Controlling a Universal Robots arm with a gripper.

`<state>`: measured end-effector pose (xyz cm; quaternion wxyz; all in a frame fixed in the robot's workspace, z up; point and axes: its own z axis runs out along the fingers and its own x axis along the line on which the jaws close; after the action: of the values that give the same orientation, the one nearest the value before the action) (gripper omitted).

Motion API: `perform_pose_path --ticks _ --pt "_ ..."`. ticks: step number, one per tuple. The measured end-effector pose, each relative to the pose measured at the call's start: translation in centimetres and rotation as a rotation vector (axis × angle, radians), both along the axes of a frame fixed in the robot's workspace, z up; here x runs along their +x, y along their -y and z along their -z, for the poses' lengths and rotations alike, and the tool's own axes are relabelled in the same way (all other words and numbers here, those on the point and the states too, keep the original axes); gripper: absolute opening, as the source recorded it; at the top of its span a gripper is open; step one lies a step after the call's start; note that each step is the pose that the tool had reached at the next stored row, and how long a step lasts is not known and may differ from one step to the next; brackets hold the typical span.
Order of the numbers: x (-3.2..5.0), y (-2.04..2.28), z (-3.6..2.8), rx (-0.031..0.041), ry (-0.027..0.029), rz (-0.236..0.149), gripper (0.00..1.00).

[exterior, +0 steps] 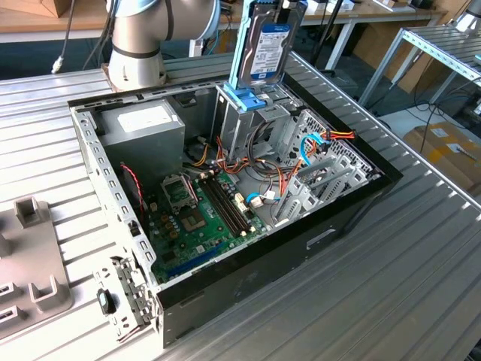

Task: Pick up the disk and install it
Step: 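Pick up the disk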

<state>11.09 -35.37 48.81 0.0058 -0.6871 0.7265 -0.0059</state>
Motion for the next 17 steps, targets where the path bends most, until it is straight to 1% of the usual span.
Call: perform_pose_path --ticks 7,11,17 --pt "0.89 0.13 0.06 -0.0028 0.0 0.0 0.35" --pt "1.2 0.19 0.07 -0.0039 0.0 0.0 0.35" --pt "1.92 0.34 0.12 -0.0059 0.0 0.0 0.35"
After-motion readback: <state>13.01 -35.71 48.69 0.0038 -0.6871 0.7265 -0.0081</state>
